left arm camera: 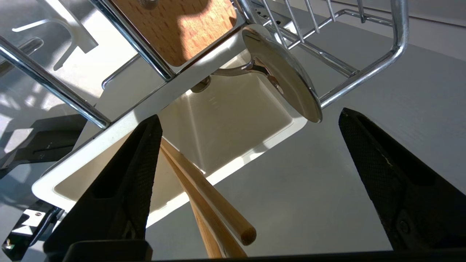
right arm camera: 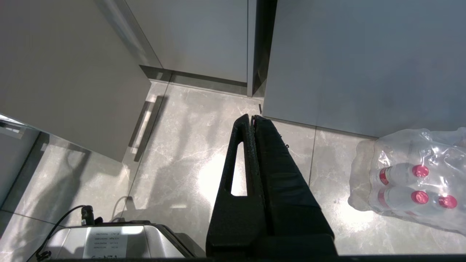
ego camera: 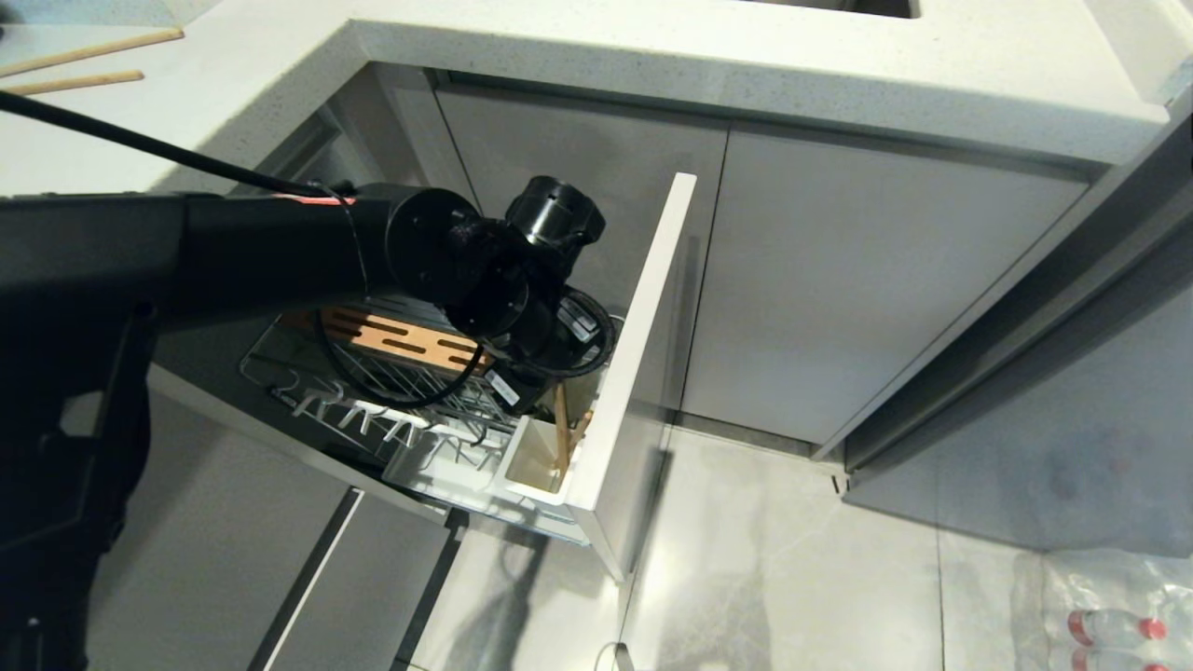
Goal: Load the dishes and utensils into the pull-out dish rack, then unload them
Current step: Take the spoon out of the cupboard
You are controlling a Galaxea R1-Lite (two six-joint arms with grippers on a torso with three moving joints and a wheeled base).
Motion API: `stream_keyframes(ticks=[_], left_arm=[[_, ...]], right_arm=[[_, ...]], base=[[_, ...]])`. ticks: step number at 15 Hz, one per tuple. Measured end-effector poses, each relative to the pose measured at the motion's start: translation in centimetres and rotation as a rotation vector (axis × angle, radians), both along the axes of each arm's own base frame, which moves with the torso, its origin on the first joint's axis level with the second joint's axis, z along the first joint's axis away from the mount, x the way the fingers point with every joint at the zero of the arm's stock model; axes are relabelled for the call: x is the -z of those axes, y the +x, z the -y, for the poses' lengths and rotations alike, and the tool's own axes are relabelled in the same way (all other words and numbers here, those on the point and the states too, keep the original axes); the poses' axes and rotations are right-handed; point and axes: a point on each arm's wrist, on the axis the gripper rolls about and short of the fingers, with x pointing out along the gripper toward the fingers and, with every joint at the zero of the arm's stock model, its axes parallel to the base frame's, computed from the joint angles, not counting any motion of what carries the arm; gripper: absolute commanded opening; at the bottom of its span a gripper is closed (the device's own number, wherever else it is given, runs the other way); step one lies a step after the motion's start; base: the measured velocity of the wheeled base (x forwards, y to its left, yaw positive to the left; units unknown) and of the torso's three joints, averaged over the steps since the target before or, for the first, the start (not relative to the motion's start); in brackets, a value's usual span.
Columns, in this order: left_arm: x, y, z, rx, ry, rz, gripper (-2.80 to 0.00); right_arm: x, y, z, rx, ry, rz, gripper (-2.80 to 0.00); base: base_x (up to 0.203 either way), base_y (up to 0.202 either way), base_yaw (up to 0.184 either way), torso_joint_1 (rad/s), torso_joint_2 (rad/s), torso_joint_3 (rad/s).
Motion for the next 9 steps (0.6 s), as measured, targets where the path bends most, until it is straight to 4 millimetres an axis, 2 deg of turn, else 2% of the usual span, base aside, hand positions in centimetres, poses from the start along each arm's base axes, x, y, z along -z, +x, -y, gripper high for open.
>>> stream_keyframes(ticks=[9], left_arm=[[0.00,0.60,-0.61,-0.026,0.001,0.008,0.00]], right_arm=[[0.00,0.00,0.00,0.000,0.000,0.000,-2.80]], base=[[0.000,0.000,0.000,0.000,0.00,0.000]])
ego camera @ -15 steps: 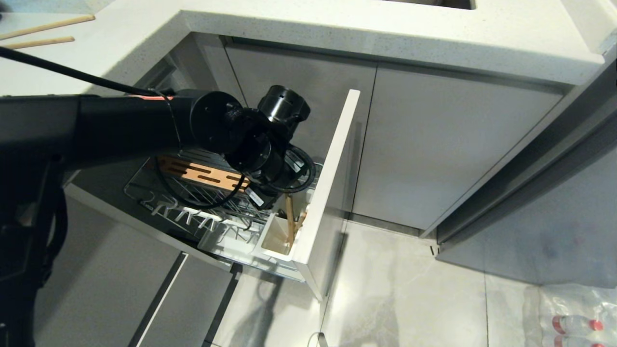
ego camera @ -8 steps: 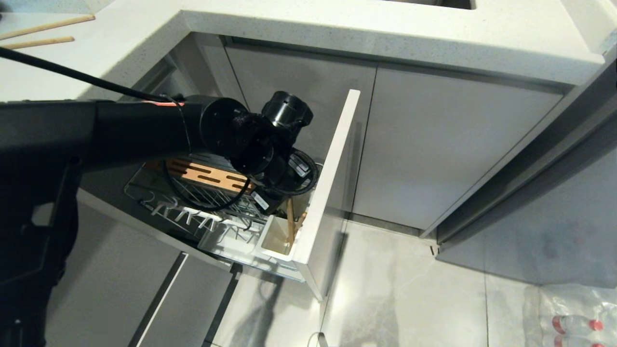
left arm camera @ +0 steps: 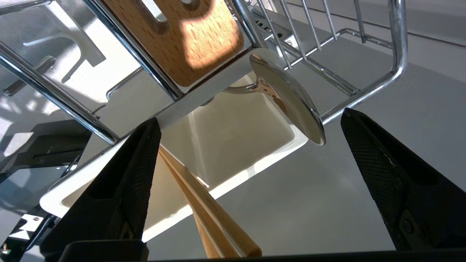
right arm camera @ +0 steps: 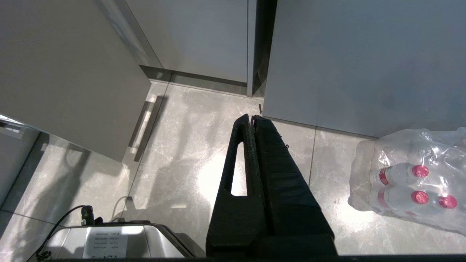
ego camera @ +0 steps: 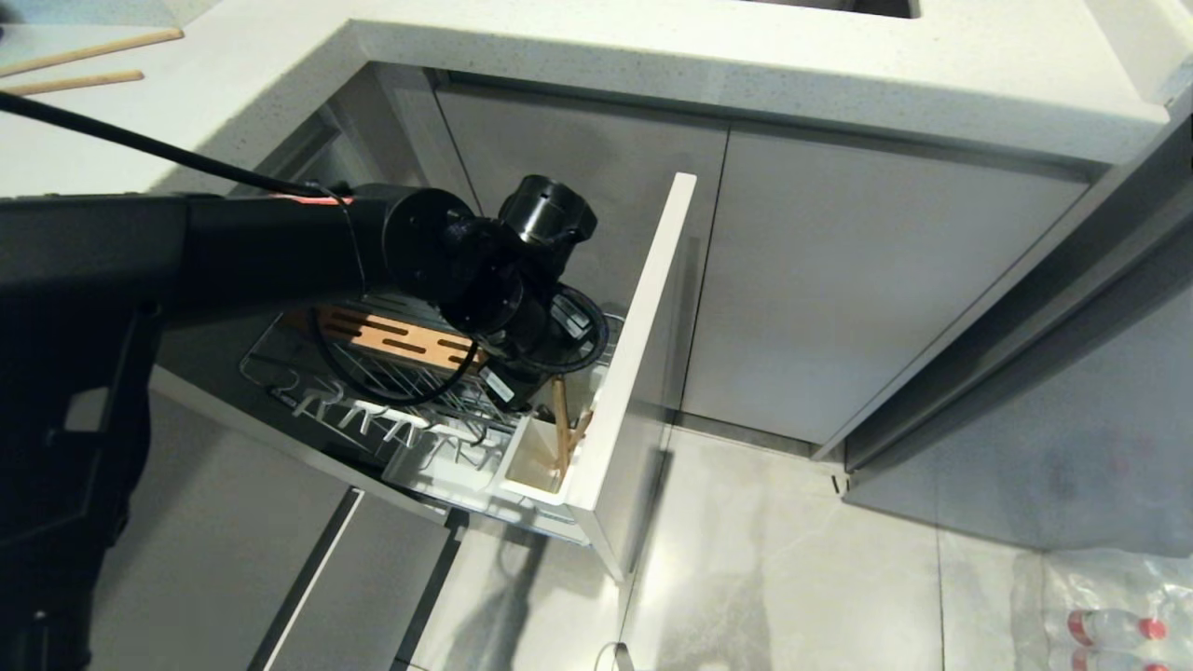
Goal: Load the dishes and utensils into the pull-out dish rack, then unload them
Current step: Take the spoon out of the cupboard
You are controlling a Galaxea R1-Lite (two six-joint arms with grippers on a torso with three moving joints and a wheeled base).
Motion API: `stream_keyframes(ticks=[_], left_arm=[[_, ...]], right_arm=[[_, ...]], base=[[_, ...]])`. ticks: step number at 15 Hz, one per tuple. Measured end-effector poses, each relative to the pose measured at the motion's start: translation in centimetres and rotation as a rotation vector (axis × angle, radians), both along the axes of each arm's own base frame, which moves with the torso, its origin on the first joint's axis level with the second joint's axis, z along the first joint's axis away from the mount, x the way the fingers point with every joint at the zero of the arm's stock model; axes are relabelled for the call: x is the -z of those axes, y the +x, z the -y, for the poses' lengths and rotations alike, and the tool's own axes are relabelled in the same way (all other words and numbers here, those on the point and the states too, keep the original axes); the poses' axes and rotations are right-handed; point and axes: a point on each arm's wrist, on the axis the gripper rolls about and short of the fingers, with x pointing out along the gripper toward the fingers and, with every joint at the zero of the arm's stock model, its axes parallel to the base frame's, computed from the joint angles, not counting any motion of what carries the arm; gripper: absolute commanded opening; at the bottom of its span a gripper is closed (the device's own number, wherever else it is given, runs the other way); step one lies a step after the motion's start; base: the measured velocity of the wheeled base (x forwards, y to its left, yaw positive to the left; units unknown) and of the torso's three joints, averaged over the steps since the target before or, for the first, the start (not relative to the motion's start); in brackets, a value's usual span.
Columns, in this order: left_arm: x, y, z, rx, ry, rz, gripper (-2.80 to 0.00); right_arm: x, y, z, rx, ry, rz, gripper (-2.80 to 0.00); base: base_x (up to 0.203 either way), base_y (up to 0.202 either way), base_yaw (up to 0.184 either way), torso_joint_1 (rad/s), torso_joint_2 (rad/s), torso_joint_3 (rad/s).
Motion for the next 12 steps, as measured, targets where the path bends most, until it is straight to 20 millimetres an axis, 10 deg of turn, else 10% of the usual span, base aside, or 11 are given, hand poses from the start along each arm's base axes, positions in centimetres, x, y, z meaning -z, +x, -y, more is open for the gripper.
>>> stream_keyframes(ticks=[9,10,12], left_arm=[[0.02,0.14,-0.19,-0.001,0.007,0.000,0.00],[0.03,0.14,-0.20,-0.001,0.008,0.000,-2.80],[0.11,0.18,-0.18,0.000,0.010,-0.002,-2.80]], right_arm=[[0.00,0.00,0.00,0.000,0.000,0.000,-2.80],[0.00,0.00,0.00,0.000,0.000,0.001,-2.80],[0.00,0.00,0.00,0.000,0.000,0.000,-2.80]], base=[[0.000,0.000,0.000,0.000,0.00,0.000],[0.000,0.000,0.000,0.000,0.00,0.000],[0.000,0.000,0.000,0.000,0.00,0.000]])
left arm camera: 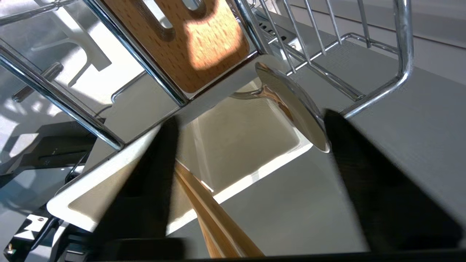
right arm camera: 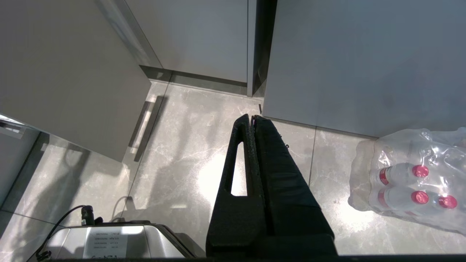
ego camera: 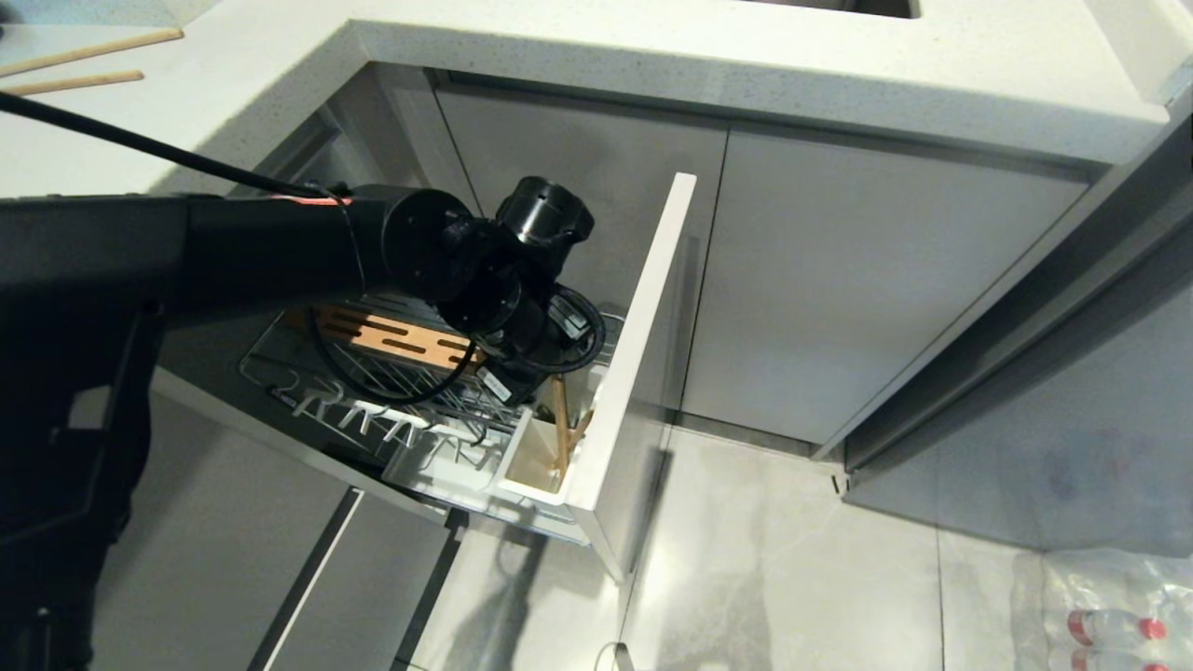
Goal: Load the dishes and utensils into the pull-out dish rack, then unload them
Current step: Take the spoon out of the cupboard
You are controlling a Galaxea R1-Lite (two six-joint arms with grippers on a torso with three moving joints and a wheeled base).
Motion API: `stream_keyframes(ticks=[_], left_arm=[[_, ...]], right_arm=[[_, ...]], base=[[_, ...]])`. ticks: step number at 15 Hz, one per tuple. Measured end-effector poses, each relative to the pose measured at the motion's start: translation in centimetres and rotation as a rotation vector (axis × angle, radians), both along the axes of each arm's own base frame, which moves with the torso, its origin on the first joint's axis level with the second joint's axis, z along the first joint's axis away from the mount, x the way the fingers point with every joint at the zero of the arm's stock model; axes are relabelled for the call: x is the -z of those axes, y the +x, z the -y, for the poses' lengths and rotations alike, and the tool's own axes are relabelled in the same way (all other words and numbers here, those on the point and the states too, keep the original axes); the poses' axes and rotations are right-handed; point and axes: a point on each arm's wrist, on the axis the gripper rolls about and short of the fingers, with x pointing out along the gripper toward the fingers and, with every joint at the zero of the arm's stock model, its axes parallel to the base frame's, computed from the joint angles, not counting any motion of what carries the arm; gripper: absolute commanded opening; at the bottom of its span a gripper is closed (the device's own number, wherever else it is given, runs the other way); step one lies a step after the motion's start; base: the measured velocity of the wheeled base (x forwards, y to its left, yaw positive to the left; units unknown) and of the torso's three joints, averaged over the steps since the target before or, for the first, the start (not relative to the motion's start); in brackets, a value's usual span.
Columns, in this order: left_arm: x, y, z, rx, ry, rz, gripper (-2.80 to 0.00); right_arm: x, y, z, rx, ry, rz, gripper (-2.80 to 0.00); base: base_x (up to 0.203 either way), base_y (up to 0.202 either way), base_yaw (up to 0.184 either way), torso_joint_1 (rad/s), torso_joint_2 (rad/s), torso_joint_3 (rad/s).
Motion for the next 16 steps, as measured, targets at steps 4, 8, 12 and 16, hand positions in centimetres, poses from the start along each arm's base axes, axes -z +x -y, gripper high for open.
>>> stream_keyframes(ticks=[4,8,12,16], left_arm=[[0.0,-0.1,0.1,0.005,0.003,0.000,-2.80],[0.1,0.0,0.2,0.009,0.007,-0.003,-2.80],[0.1,-0.1,0.2,0.012,0.008,-0.003,-2.80],[-1.3,-1.3,0.2,0.028,-0.009,0.023,-2.80]], right_arm=[[0.0,0.0,0.0,0.000,0.000,0.000,-2.80],[0.0,0.0,0.0,0.000,0.000,0.000,-2.80],[0.0,0.0,0.0,0.000,0.000,0.000,-2.80],[0.0,0.0,0.0,0.000,0.000,0.000,-2.80]], base=[[0.000,0.000,0.000,0.000,0.00,0.000],[0.000,0.000,0.000,0.000,0.00,0.000],[0.000,0.000,0.000,0.000,0.00,0.000],[0.000,0.000,0.000,0.000,0.00,0.000]])
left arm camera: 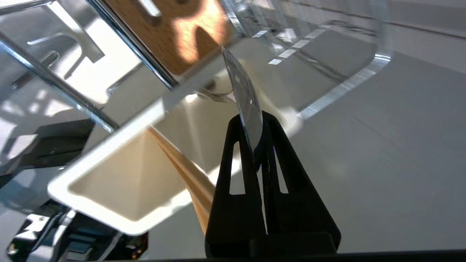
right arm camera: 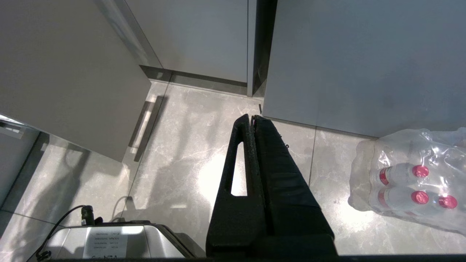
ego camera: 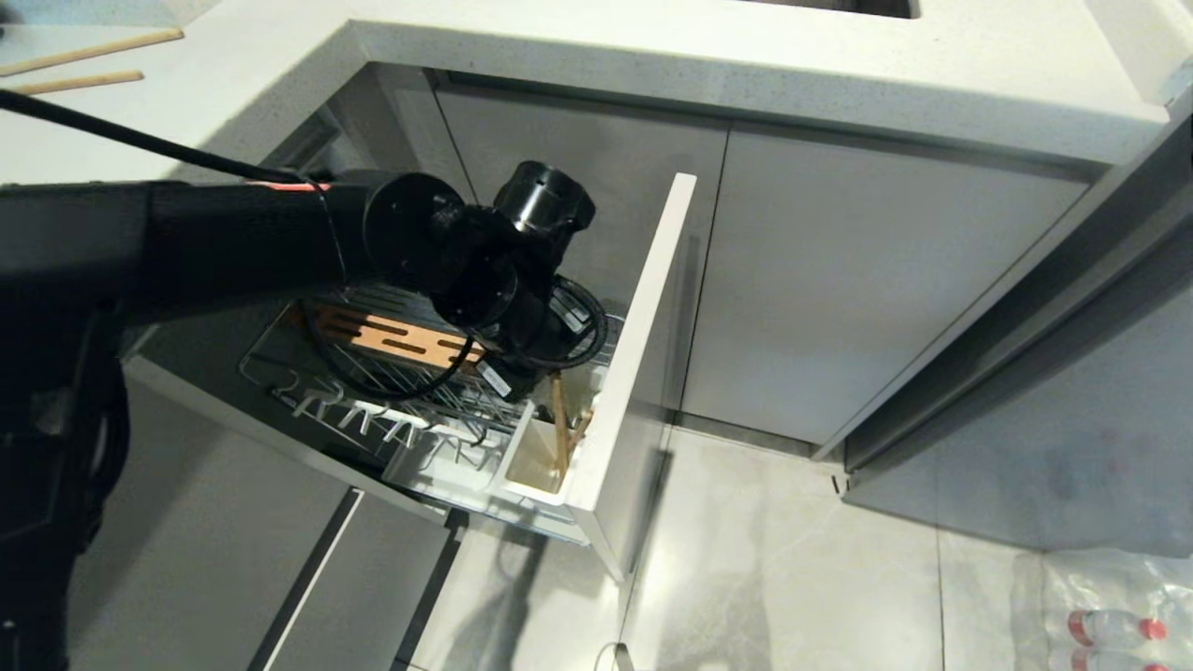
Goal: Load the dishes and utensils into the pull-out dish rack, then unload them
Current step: Take the spoon out of the cupboard
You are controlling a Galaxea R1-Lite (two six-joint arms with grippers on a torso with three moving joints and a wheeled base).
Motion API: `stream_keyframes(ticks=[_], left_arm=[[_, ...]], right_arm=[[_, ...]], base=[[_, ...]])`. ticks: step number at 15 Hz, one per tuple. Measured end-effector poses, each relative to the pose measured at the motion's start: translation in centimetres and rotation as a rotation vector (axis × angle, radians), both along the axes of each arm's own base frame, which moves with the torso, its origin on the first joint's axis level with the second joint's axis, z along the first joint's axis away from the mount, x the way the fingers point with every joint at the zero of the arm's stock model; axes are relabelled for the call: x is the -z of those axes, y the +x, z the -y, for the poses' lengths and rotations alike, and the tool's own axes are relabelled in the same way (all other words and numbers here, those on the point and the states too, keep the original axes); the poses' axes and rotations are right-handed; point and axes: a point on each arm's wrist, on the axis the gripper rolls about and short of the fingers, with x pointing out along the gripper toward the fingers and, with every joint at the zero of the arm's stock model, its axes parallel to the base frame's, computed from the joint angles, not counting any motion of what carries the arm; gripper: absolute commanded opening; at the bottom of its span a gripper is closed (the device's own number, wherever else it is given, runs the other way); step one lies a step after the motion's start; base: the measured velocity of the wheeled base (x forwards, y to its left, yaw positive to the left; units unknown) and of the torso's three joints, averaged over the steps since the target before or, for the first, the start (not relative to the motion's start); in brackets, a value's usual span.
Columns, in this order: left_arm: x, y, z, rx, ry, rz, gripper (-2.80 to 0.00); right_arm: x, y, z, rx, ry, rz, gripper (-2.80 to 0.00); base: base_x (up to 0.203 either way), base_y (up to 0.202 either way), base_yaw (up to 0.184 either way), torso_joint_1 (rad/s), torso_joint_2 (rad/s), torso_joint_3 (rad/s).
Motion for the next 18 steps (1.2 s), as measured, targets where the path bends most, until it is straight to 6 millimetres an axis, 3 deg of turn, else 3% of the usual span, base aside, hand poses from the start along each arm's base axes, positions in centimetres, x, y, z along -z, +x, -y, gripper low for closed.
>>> stream_keyframes(ticks=[18], left_arm=[[-10.1,-8.6,-3.4,0.019,-0.093,0.262,-2.80]], right_arm=[[0.0,0.0,0.0,0.000,0.000,0.000,-2.80]], base=[[0.000,0.000,0.000,0.000,0.00,0.000]])
